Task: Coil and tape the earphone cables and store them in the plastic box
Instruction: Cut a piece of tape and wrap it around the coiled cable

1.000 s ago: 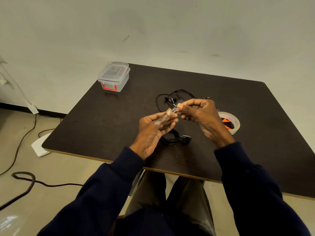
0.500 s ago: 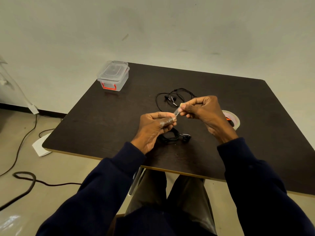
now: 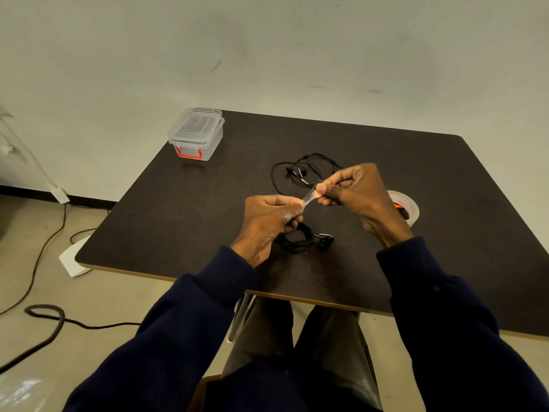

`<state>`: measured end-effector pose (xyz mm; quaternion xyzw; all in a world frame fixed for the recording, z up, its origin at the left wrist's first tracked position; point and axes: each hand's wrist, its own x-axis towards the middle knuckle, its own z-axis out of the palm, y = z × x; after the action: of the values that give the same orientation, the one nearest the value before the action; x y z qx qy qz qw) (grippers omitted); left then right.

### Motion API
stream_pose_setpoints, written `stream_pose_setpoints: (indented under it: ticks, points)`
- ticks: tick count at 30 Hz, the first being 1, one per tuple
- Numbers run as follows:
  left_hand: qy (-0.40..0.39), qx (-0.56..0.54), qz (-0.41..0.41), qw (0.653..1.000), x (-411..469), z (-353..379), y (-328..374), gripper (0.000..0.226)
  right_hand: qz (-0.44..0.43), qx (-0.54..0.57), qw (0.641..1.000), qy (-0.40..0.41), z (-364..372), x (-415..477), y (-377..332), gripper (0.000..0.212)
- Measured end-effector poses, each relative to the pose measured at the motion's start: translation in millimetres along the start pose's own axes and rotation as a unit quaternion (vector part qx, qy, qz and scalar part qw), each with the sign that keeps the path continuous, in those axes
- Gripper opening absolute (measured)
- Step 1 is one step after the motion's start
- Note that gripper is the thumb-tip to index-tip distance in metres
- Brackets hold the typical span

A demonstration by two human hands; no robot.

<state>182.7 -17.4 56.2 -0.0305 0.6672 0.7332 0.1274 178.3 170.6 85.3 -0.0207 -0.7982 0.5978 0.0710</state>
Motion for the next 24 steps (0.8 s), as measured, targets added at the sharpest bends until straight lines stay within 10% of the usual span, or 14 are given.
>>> stream_pose_setpoints:
  ticks: [17,24]
  points:
    - [-0.013,0.017,0.126,0.992,1,-28,-13,0.015,0.014,0.082,0.997,-0.007,-14,2,3,0.025]
    - [0.019,0.266,0.183,0.946,28,-47,-21,0.02,0.015,0.012,1.0,-0.023,-10,0,17,0.02]
